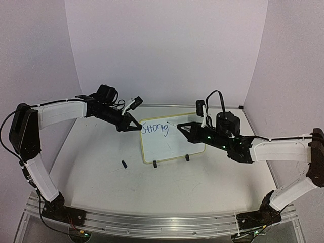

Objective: Write a sentence on the whiteboard

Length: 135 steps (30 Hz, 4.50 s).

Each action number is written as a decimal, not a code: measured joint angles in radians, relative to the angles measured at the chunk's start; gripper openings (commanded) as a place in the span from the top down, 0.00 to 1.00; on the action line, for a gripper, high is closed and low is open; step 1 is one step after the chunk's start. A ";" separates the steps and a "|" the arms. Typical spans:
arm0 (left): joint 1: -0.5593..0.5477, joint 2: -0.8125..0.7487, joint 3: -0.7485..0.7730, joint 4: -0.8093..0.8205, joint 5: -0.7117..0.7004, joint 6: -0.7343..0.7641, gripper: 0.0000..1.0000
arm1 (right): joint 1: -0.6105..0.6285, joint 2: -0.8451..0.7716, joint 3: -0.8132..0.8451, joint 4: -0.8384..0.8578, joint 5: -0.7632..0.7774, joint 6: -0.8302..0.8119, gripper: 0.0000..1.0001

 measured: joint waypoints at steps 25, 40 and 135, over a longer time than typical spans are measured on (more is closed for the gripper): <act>-0.001 0.000 0.000 0.000 -0.001 0.000 1.00 | -0.073 0.040 -0.034 -0.014 0.028 -0.030 1.00; -0.005 0.000 0.006 -0.008 -0.007 0.008 1.00 | -0.071 0.073 -0.008 -0.012 0.064 -0.021 1.00; -0.008 0.000 0.011 -0.021 -0.011 0.015 1.00 | -0.071 0.032 0.023 -0.059 0.142 -0.033 1.00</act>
